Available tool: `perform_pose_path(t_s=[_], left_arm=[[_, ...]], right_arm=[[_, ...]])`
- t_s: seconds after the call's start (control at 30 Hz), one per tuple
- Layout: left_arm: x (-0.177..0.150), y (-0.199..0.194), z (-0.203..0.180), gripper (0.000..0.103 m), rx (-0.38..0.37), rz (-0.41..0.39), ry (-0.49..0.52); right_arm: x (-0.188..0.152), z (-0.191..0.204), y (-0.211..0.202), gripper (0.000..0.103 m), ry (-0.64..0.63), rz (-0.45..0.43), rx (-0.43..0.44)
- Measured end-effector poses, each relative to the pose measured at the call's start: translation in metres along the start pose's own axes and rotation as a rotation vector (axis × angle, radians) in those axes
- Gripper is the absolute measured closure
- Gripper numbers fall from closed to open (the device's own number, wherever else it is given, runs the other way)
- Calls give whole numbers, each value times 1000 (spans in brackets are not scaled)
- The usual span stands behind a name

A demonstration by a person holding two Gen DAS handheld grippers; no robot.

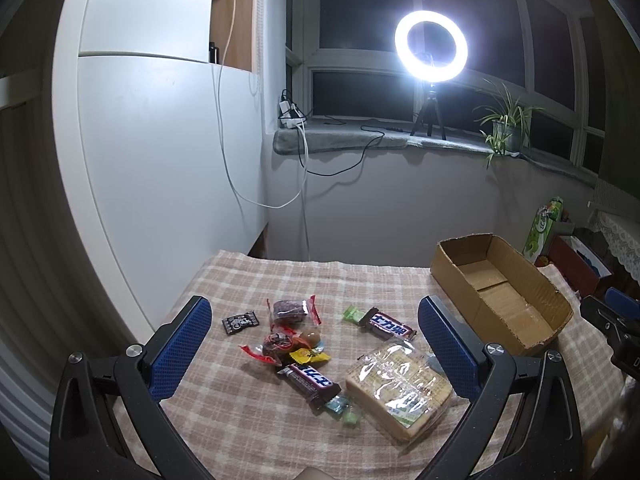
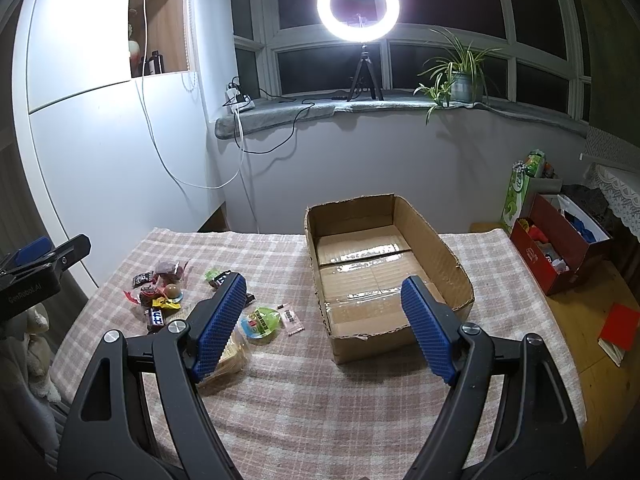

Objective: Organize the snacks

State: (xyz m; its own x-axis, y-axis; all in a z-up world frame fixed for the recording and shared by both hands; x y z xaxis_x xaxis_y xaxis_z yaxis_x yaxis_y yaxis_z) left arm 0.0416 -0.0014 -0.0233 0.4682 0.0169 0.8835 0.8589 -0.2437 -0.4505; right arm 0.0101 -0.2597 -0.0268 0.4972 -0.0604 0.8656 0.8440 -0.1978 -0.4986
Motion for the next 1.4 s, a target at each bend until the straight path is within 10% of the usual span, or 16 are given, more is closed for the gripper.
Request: perform_pose_path(t_s=[0.97, 1.4], left_arm=[[-3, 6, -2, 1, -5, 15, -2], [-33, 32, 20, 1, -161, 120, -148]], right_arm=[[-7, 10, 9, 21, -2, 21, 17], [-13, 44, 43, 21, -74, 168, 257]])
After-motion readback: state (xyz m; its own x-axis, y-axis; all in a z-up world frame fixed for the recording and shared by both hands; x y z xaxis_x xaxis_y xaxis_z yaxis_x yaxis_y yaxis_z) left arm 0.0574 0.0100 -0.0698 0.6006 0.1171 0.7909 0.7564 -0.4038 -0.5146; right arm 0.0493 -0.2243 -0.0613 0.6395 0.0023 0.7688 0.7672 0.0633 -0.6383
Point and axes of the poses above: each gripper's, at about its wrist camera, not at the fingertips, and y roughly the way its jaws point, z to its left, x to its top, the point moved 4 cm from there along y, roughly the way its jaws point, and after that the axes turned 14 degrees about -x, right-handed, at the moved point
